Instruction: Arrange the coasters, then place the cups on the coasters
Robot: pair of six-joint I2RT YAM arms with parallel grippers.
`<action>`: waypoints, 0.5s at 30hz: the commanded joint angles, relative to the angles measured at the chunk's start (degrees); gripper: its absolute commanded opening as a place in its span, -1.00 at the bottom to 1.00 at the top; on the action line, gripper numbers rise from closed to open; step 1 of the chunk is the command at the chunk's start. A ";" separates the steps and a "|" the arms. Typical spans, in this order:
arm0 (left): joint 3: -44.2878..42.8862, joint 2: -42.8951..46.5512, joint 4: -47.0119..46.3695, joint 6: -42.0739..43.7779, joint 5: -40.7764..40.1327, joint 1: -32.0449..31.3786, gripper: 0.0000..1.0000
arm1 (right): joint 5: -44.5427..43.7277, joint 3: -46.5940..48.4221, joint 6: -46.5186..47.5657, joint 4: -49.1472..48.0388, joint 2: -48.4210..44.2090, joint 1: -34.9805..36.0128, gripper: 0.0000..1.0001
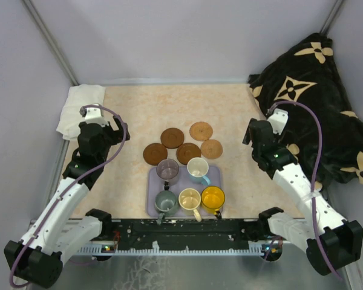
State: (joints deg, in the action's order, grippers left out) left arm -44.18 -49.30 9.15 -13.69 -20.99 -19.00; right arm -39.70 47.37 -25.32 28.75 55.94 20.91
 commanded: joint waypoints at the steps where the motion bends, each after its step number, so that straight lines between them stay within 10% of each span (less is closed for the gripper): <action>1: -0.71 1.13 0.17 -0.19 0.16 -0.16 0.99 | -0.58 0.37 0.45 -2.87 -3.27 0.71 0.98; 15: -0.33 0.45 0.10 -0.70 0.71 -0.15 0.99 | -0.25 -0.09 1.46 -3.12 -5.12 0.76 0.98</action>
State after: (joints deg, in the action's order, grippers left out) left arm -44.18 -49.17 9.21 -14.11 -20.93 -19.00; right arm -39.64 47.22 -24.62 27.49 51.40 20.91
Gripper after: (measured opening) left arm 0.996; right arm 0.988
